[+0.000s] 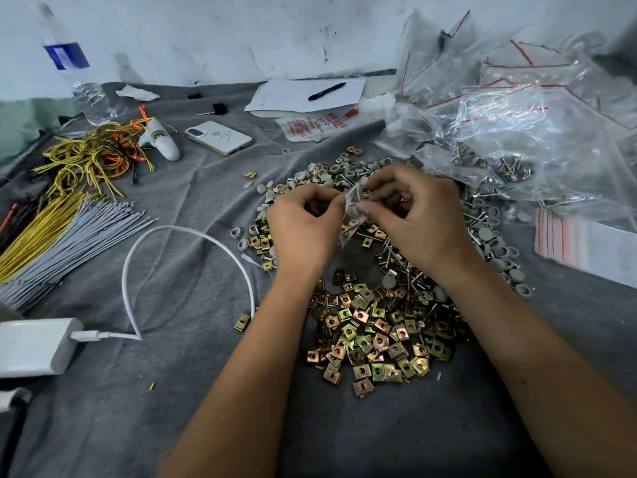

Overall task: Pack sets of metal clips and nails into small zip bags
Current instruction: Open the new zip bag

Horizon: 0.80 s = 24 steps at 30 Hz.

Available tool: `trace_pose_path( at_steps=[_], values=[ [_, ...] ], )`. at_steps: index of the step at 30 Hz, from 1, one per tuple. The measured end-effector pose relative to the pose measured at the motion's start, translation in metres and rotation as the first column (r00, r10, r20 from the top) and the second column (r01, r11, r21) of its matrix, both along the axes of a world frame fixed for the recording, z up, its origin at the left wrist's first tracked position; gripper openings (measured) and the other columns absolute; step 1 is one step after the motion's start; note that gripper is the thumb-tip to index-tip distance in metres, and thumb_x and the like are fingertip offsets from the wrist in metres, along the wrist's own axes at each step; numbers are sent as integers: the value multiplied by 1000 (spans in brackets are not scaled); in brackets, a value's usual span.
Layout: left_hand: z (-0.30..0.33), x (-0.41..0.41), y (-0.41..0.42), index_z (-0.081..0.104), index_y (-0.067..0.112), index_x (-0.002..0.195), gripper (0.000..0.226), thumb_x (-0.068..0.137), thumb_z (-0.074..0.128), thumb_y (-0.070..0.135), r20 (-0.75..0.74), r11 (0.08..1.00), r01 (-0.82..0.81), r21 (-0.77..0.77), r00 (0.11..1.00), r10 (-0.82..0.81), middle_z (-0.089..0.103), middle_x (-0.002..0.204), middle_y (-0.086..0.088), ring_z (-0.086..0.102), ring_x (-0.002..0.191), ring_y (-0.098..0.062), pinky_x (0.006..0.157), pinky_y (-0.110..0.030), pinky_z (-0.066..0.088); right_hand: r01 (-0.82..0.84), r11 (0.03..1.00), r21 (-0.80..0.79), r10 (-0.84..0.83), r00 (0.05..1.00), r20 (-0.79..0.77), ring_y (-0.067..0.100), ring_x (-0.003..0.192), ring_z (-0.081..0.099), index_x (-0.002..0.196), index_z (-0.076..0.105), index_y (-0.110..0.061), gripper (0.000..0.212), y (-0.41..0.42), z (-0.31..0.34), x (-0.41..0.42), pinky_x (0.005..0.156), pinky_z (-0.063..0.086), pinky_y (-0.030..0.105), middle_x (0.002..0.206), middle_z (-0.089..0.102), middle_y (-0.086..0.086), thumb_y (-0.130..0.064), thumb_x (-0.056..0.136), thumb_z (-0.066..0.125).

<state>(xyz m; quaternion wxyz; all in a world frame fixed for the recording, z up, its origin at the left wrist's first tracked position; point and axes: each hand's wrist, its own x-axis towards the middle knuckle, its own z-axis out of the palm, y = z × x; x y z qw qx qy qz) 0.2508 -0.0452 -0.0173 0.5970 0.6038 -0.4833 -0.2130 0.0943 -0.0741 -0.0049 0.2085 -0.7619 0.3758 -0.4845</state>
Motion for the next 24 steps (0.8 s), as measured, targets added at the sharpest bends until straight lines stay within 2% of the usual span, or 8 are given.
trace_pose_path(
  at_steps=[2,4,6,8,12,15,21,24],
  values=[
    [0,1,0,79,14,83,7,89,77,12,-23,999,-47,-8,999,46,65,60,7,51,51,0,50,-17,42,21,1000,-13,-20,1000,18,11,71,68,91,68,-15,18,0,0,-1,63,58,28,79,70,-5,-22,85,83],
    [1,5,1,79,16,82,8,89,77,11,-72,992,-114,-51,991,110,68,64,7,56,55,-1,53,-18,46,7,1000,0,-7,1000,-24,7,67,66,84,67,-17,18,-1,0,-2,58,52,20,75,68,-8,-25,85,83],
    [2,11,0,79,15,82,8,88,76,10,-163,977,-192,-97,971,174,73,70,4,63,63,-6,60,-22,53,-49,997,57,58,982,-179,-3,69,63,79,68,-25,17,0,-2,-2,60,43,8,75,65,-17,-30,83,84],
    [4,18,-3,78,15,80,10,87,76,8,-286,953,-280,-115,928,238,74,73,2,64,67,-9,65,-24,55,-105,990,96,134,917,-377,-6,75,59,81,69,-30,15,2,-6,0,69,38,6,81,62,-21,-35,84,82],
    [5,33,-8,75,12,78,12,88,76,5,-539,911,-405,-83,787,301,70,74,-2,61,68,-13,68,-27,52,-146,988,-45,94,815,-572,15,106,54,103,73,-23,15,4,-9,11,91,45,31,104,64,-7,-33,92,73],
    [6,40,-8,74,3,85,4,89,75,4,-618,893,-444,-80,725,305,67,78,-7,58,73,-21,75,-36,52,-124,990,-69,47,744,-666,20,119,46,119,69,-23,26,6,-11,20,96,49,39,117,58,-2,-33,94,69],
    [6,36,-6,75,13,79,12,90,75,7,-521,915,-389,-104,805,283,68,69,0,56,63,-15,61,-29,49,-94,995,-36,41,702,-711,20,119,43,119,64,-16,25,4,-14,20,101,47,40,120,55,1,-30,98,64],
    [4,29,-4,76,19,78,14,89,76,9,-337,959,-270,-81,913,229,73,74,0,62,66,-14,66,-31,55,-38,999,2,35,876,-482,11,101,55,111,63,-15,12,6,-10,16,89,50,26,109,63,-2,-20,100,61]
  ],
)
